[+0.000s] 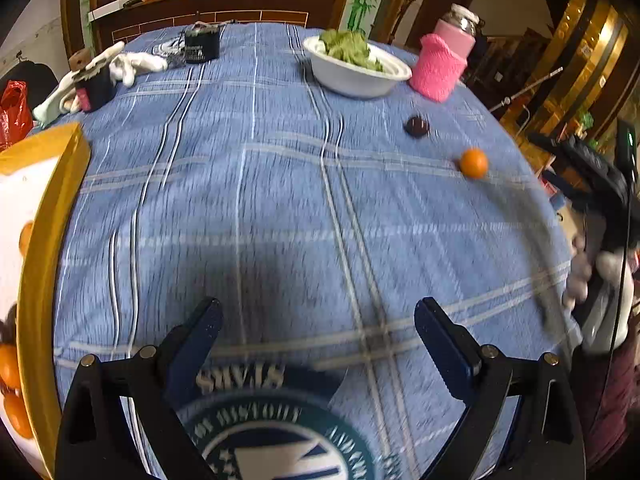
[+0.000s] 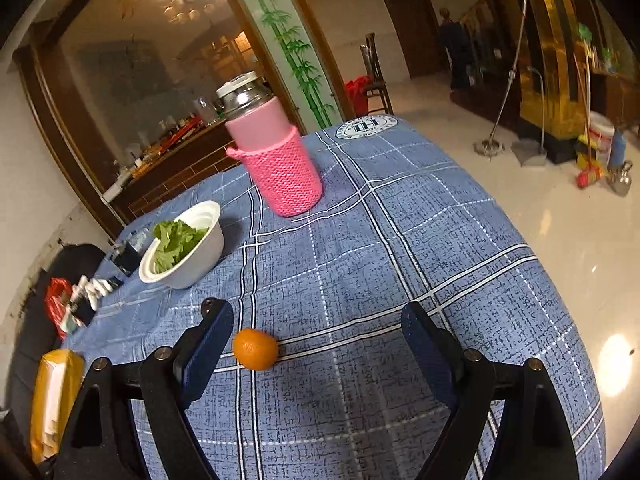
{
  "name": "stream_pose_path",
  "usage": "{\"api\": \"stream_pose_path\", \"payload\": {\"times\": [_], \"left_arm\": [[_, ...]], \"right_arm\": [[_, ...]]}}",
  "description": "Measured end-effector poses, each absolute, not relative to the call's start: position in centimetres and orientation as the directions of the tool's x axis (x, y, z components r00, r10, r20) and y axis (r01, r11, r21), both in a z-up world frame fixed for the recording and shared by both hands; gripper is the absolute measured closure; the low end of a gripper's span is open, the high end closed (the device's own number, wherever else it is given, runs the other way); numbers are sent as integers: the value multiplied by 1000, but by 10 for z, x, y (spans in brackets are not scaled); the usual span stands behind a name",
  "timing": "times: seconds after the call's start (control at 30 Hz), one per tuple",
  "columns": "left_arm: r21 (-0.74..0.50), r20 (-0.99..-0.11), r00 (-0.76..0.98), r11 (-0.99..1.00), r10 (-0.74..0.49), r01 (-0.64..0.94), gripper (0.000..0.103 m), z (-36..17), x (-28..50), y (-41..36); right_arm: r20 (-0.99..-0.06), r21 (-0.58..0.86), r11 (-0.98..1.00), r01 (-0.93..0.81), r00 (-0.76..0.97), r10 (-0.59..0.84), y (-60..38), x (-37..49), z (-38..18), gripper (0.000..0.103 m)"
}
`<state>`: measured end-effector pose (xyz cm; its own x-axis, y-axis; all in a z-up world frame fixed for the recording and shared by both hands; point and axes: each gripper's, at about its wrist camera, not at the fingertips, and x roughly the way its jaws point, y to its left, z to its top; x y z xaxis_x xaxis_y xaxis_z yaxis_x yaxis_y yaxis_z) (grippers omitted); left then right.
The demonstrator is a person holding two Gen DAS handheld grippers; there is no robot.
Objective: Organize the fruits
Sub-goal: 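Grasp a dark plum with the left tool while the right tool grasps a tangerine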
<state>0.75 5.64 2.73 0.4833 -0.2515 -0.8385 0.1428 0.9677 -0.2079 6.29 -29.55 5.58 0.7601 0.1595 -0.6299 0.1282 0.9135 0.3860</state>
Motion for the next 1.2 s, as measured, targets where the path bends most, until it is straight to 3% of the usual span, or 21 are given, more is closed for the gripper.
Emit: {"api": "stream_pose_path", "payload": {"times": [0.2,0.3,0.43,0.63,0.73,0.8,0.83,0.87,0.93,1.2], "left_arm": [[-249,-775,564,958,-284,140,7,60,10,54],[-228,-777,569,963,-269,145,7,64,12,53],[-289,-763,557,944,-328,160,7,72,31,53],[-380,-743,529,909,-410,170,7,70,83,32],[-433,-753,481,889,-449,152,17,56,110,16],[-456,-769,441,881,-462,128,24,43,126,1],[-468,-777,418,876,-471,117,26,36,136,-7],[-472,-783,402,875,-474,111,32,30,142,-14],[-462,-800,378,880,-466,108,38,20,155,-30],[-326,-841,390,926,-375,190,38,8,183,-85]], "right_arm": [[-596,488,868,88,761,257,-309,63,56,37],[-609,493,870,35,727,316,-295,66,52,38],[-666,454,891,-6,662,343,-267,76,37,38],[-719,365,931,-21,629,296,-232,91,16,37],[-711,356,933,-42,636,300,-226,93,13,36],[-703,387,920,-55,628,333,-229,94,11,41],[-711,395,918,-41,618,334,-231,95,8,60],[-712,417,909,-31,610,347,-235,97,5,67],[-704,463,886,-10,603,374,-244,97,2,67],[-689,563,821,95,603,402,-275,99,3,67]]}}
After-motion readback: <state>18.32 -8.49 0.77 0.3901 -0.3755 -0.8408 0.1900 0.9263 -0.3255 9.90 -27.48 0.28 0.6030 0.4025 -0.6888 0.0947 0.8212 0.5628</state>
